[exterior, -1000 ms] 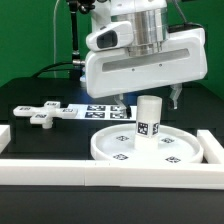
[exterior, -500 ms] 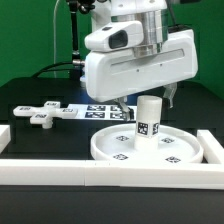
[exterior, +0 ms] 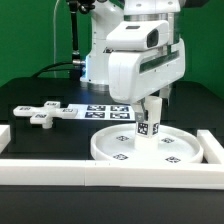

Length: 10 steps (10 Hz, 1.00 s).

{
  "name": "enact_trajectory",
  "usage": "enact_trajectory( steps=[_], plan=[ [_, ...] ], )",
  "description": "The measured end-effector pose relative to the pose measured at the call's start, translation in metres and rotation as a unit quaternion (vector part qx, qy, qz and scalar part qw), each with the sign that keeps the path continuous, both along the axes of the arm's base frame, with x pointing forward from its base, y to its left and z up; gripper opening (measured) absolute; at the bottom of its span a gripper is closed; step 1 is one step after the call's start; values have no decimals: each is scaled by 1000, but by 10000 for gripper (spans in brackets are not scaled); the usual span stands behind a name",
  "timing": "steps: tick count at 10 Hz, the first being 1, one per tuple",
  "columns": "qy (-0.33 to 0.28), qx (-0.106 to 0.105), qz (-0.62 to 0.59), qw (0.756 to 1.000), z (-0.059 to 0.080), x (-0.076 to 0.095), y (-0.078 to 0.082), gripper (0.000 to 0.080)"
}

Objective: Assemble round table

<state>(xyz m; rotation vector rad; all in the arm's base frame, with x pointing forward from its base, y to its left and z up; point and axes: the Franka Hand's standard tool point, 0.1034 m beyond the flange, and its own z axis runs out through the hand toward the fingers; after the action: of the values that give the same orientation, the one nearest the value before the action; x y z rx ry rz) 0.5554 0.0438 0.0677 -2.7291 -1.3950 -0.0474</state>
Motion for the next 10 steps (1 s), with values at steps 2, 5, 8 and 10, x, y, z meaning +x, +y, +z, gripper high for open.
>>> enact_trajectory(
  steps=[2, 5, 8, 10],
  plan=[
    [-5, -4, 66, 998, 0, 0, -3, 649],
    [-20, -24, 209, 977, 1, 3, 0, 649],
    [-28, -48, 340, 939, 0, 4, 3, 649],
    [-28, -58, 396, 916, 0, 4, 2, 649]
  ],
)
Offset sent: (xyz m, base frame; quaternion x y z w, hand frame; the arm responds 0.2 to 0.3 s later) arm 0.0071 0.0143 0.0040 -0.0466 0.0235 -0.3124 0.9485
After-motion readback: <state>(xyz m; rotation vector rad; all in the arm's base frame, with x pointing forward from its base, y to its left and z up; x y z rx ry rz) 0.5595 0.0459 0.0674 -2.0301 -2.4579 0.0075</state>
